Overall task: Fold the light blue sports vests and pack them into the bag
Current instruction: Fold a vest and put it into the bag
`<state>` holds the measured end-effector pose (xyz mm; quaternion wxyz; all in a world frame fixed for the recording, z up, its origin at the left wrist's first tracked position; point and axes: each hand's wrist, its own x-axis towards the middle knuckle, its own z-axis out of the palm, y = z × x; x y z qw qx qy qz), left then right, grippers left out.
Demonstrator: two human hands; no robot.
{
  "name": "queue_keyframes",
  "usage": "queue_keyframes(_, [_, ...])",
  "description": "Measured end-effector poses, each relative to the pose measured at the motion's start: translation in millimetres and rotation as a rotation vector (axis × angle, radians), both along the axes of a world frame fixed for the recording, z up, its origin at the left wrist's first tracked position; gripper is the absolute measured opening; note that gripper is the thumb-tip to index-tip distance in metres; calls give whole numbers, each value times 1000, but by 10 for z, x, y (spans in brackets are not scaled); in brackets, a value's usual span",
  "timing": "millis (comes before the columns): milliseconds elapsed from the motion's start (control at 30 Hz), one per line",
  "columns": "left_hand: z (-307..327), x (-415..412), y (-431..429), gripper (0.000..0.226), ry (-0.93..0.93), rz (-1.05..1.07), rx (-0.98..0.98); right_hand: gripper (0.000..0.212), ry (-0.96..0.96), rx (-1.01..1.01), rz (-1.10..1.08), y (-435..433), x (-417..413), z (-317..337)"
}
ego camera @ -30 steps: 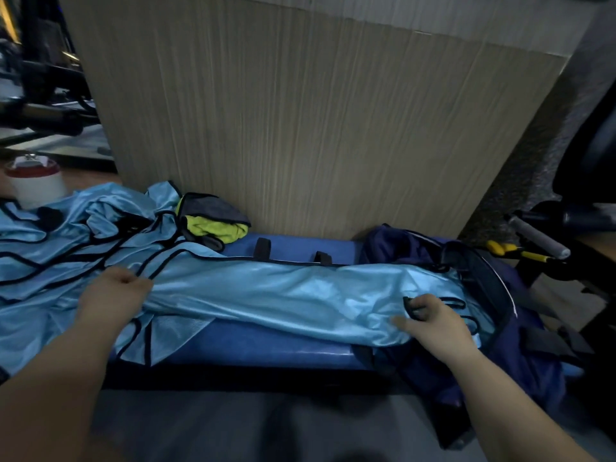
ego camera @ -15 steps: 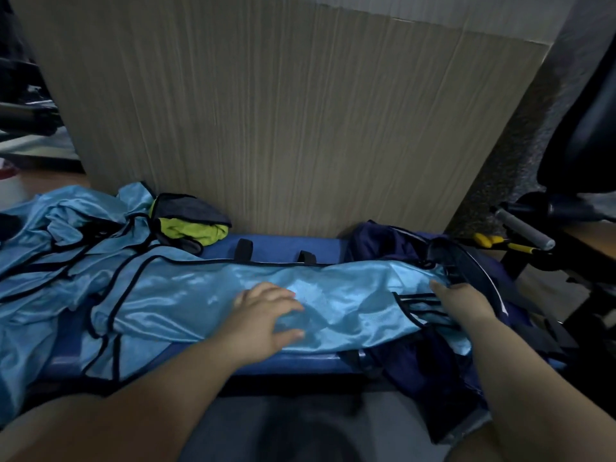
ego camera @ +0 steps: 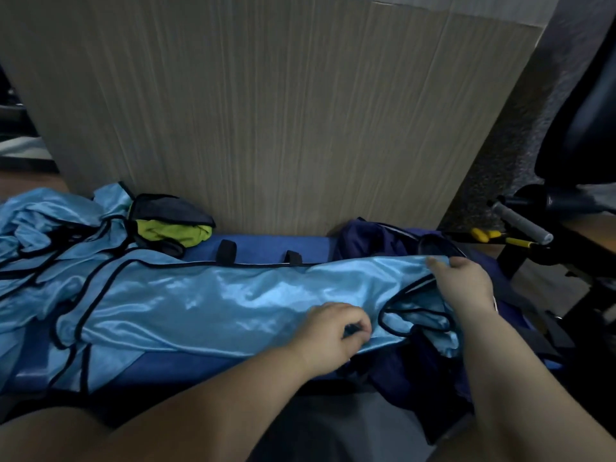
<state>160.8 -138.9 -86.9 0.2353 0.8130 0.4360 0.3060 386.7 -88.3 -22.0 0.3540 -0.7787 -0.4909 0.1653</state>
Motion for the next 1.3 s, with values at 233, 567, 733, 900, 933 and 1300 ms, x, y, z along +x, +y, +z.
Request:
queue_keyframes(233, [30, -69, -11, 46, 103, 2, -176, 39, -201, -364, 80, 34, 75, -13])
queue_keyframes(567, [108, -4, 100, 17, -254, -65, -437, 42, -62, -269, 84, 118, 91, -88])
queue_keyframes(733, [189, -109, 163, 13, -251, -38, -511, 24, 242, 76, -2, 87, 182, 104])
queue_keyframes(900, [8, -149, 187, 75, 451, -8, -208, 21, 646, 149, 154, 56, 70, 172])
queue_keyframes(933, [-29, -146, 179, 84, 527, -58, -225, 23, 742, 152, 196, 55, 36, 189])
queue_keyframes(1300, [358, -401, 301, 29, -1005, 207, -766, 44, 1149, 215, 550, 85, -984, 337])
